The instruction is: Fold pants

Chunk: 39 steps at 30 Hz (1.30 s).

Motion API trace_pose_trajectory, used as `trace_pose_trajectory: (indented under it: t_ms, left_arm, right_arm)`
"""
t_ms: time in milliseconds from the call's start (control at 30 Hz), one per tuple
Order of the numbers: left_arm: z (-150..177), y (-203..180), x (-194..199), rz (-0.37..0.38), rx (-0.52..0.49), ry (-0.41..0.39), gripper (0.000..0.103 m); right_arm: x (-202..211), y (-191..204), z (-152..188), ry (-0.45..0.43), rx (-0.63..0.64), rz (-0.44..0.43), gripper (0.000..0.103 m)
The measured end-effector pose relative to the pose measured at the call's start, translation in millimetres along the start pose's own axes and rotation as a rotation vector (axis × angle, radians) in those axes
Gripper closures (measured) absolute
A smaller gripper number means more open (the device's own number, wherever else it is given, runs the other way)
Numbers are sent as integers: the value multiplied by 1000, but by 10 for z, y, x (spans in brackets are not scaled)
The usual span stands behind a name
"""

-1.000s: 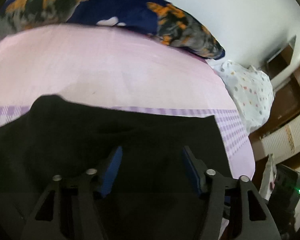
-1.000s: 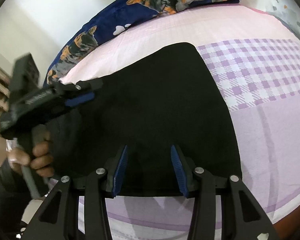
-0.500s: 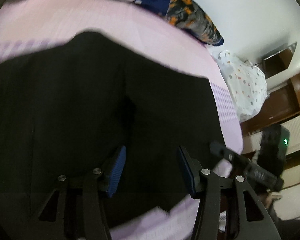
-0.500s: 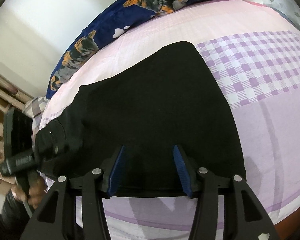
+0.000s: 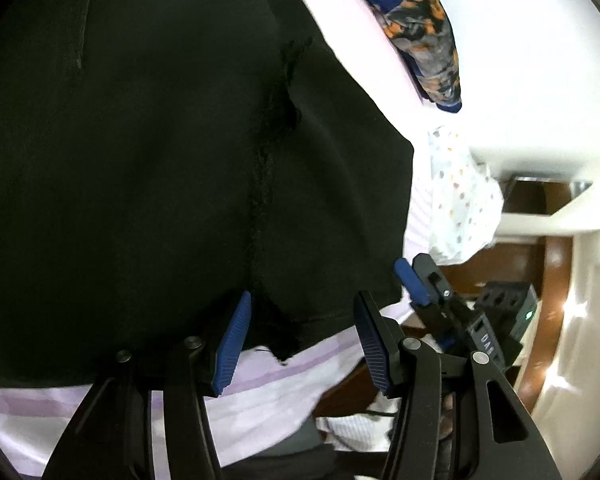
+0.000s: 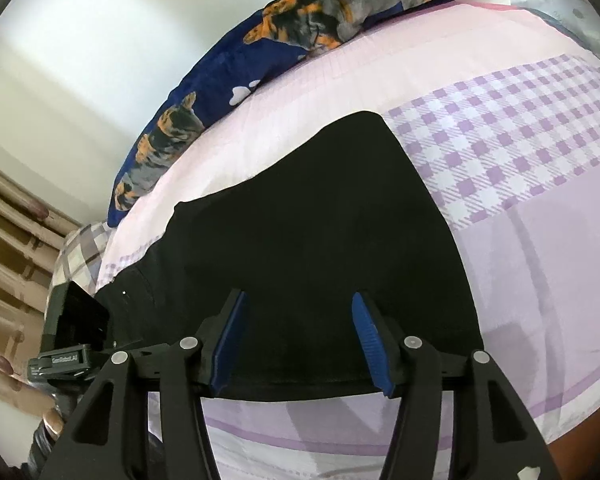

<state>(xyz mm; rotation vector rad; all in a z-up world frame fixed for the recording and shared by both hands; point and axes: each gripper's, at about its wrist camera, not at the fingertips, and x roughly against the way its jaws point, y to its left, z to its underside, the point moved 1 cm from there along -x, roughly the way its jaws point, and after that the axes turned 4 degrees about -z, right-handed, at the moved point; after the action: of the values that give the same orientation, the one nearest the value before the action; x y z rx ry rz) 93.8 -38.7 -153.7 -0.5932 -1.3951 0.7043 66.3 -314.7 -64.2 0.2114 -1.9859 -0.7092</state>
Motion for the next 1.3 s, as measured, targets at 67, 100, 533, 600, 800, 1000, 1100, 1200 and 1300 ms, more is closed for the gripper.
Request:
trace_pose_trajectory:
  t_ms: [67,100,533,600,800,1000,1100,1200,1300]
  left_arm:
    - [8,-43,-44,-1,-3,1,49]
    - [18,-87,-66,-9,-16,0,50]
    - [104,-170,-43,-238,-110,-53,96]
    - [79,-85,-58,-216,-82,-48,96]
    - [52,-148,-52,-242,-127,-57,92]
    - [78,-243,152,-370,-241,-161,81]
    - [141,-284,331,-433,-323,-253,69]
    - [194,-214,560,-462,-333,-344,59]
    - [234,-61,831,-502,-303,-444,57]
  right_arm:
    - [-2,6,5,-2,4,-4,50]
    - [-5,5,8,-1,6,-2,50]
    - [-47,-24,31,9,3,13,49]
    - [-81,-22,52,20,6,11,49]
    - [-165,28,80,40,48,31,49]
    - [-236,94,48,40,116,69,49]
    - [-308,128,-76,19,165,116,49]
    - [-400,152,-214,3,192,158,49]
    - [-557,206,-258,10,232,210,49]
